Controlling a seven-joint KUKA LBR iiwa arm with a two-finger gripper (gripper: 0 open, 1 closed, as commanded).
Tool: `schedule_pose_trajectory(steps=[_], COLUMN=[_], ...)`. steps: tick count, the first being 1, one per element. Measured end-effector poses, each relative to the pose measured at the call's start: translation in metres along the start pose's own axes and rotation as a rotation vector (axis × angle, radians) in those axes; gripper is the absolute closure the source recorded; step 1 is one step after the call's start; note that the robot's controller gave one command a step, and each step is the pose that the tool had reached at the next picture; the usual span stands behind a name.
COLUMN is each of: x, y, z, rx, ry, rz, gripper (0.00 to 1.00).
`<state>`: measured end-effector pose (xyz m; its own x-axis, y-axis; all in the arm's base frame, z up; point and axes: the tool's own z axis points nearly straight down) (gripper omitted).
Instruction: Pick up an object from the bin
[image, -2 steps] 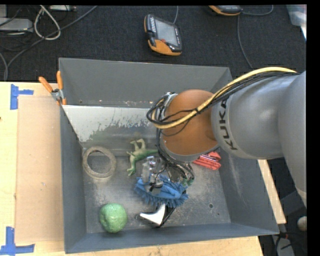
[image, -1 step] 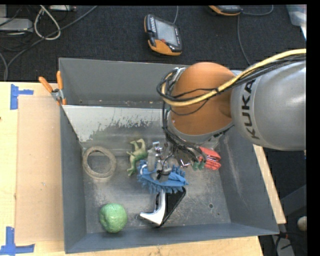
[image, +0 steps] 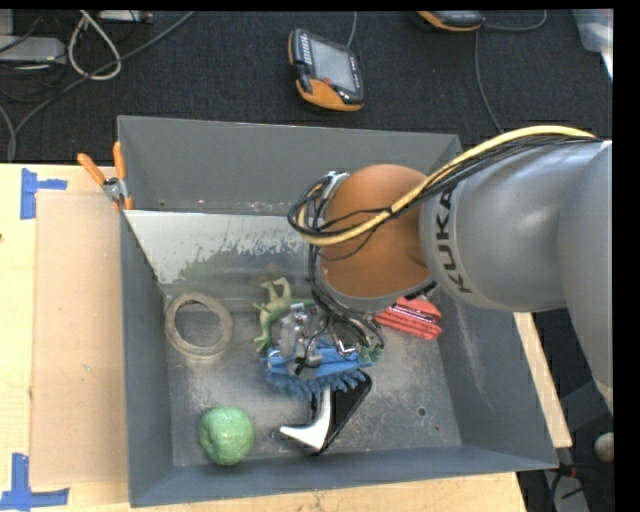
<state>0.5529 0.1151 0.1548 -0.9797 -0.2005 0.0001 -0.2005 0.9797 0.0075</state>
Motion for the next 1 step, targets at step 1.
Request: schedule_pose_trajectory(steps=[1], x=[-0.0536], y=[0.0314], z=[-0.0305], rx=[0.000], ry=[-0.008], rz=[-0.043], gripper=[1.00])
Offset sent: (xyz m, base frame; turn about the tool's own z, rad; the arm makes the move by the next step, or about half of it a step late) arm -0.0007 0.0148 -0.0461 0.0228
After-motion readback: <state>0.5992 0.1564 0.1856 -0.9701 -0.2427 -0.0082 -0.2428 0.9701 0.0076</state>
